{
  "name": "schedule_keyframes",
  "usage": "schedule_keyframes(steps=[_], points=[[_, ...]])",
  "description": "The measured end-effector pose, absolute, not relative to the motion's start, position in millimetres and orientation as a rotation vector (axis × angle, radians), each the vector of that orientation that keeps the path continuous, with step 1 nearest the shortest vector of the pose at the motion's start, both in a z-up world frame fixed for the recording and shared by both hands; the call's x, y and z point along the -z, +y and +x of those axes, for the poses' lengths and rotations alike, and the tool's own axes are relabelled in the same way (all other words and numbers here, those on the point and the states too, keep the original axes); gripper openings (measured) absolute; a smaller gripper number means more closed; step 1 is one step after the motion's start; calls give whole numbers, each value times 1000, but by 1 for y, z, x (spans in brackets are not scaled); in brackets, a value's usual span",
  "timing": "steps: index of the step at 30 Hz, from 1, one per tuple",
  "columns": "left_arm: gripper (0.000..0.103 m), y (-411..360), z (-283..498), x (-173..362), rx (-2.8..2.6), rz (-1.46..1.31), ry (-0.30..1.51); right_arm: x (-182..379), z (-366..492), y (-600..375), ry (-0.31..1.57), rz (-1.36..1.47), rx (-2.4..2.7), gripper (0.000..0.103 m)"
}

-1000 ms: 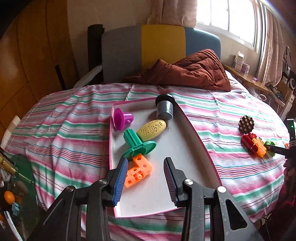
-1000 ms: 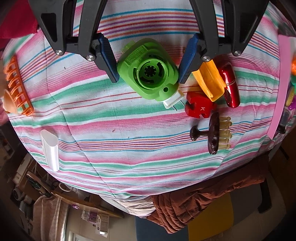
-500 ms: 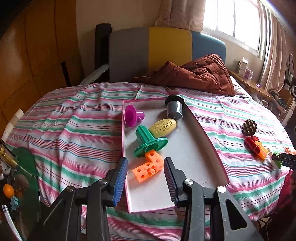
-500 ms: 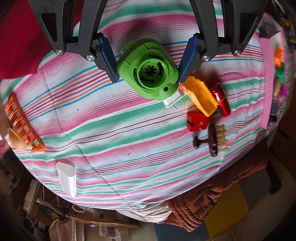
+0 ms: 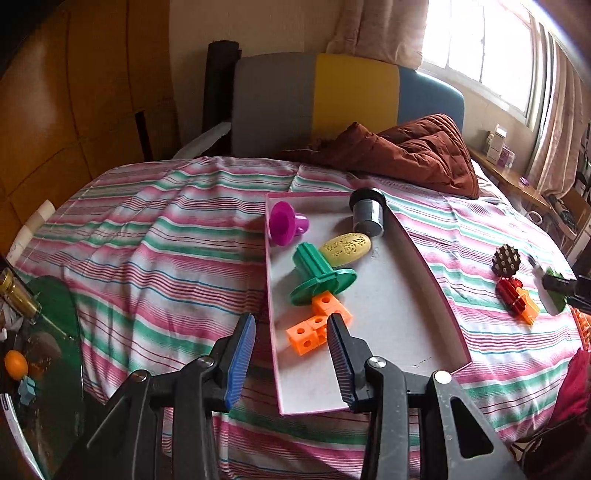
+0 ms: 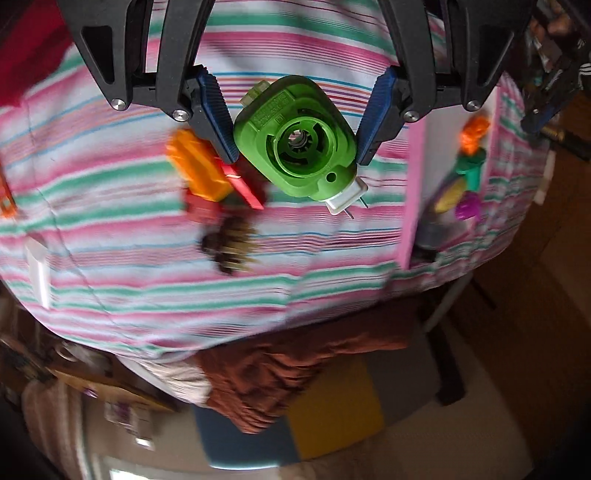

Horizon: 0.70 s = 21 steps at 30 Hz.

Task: Organize rigid objects
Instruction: 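Carry the green round-lensed toy onto the white tray with the right gripper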

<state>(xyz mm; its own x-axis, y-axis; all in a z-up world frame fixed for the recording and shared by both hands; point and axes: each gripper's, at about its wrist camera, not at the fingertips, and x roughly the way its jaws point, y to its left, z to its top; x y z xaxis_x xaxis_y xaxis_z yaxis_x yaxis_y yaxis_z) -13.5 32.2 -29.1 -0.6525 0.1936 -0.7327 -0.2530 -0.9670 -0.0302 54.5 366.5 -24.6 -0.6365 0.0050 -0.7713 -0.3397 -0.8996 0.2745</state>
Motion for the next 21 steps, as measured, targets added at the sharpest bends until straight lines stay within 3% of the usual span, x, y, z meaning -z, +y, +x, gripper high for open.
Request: schedule_keyframes(steps=[11, 21], points=[[40, 15, -12, 27, -2694, -1170, 92, 33, -12, 254, 474, -1374, -2829, 65], [40, 5, -11, 25, -2711, -1175, 76, 56, -46, 214, 334, -1472, -2821, 65]])
